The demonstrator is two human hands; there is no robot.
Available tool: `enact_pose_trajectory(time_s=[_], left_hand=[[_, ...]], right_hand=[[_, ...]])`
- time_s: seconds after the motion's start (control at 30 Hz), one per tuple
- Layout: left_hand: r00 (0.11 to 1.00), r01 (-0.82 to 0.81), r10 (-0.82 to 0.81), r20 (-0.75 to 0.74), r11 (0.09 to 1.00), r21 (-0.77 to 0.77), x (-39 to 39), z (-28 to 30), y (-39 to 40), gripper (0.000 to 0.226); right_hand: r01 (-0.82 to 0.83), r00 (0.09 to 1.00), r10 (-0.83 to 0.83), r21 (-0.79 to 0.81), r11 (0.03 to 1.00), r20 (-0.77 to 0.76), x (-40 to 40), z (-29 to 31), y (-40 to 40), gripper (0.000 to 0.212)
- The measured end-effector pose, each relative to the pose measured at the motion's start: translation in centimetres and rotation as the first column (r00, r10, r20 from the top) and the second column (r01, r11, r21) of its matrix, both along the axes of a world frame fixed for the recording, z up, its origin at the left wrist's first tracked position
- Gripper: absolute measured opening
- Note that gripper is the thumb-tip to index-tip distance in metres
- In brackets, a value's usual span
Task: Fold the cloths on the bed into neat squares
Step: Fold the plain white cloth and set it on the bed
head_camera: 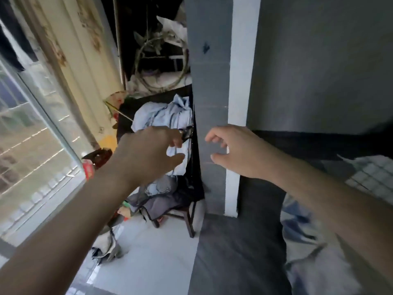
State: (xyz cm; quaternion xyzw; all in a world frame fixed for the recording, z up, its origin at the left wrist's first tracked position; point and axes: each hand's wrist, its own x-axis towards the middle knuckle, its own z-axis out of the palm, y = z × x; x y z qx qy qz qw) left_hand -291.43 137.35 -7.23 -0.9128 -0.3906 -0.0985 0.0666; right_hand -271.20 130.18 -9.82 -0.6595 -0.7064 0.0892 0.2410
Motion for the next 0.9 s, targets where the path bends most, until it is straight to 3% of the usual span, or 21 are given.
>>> enact_pose_trajectory(time_s=[0.2,0.4,0.63,0.73,0.9], left_hand=[[0.968,0.251,-0.251,-0.005,0.967,-0.054,11.1,-1.4,3.1,0.021],[0.877,0.477,-0.48,-0.02,0.875,-0.086,23.2,-2.9,1.9,0.014],[0.737,0.664,-0.675,-0.012,0.728,-0.167,37.2,-5.9,-1.3,0.026],[0.679,0.716,-0.733,-0.02,0.668,-0.203,42.4,-8.0,-3.8,0.018],[0.494,0.817,-0.868,-0.053,0.484,-0.314,48.9,-12.5,-8.7,0.02]], right_hand=[[0.252,0.968,-0.253,-0.051,0.966,-0.008,8.4,-1.7,-1.3,0.036],[0.495,0.868,-0.496,-0.048,0.868,-0.033,18.0,-2.2,-6.3,0.034],[0.738,0.672,-0.741,-0.079,0.67,-0.003,29.5,-2.6,-14.4,0.031],[0.81,0.578,-0.816,-0.113,0.575,-0.004,32.3,-4.3,-17.9,0.03],[0.898,0.376,-0.923,-0.213,0.385,-0.08,35.2,-9.2,-23.3,0.033]])
